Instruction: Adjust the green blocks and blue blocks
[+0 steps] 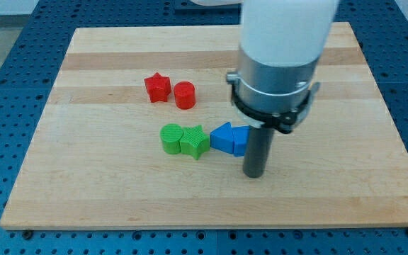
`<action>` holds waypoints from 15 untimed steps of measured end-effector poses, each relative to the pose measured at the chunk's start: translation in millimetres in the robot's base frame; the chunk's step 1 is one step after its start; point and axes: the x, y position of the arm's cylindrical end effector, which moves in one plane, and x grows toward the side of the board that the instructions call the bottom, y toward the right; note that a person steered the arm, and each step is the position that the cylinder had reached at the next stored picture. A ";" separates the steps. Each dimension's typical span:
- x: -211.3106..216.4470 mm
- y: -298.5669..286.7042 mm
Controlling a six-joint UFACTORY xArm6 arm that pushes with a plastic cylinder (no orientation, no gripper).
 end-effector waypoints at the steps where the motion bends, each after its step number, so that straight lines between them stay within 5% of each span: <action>1: -3.1 -9.4; 5: -18.0 2.7; 8: -6.5 -62.2; 13: -31.2 -68.2; 15: 11.3 -81.8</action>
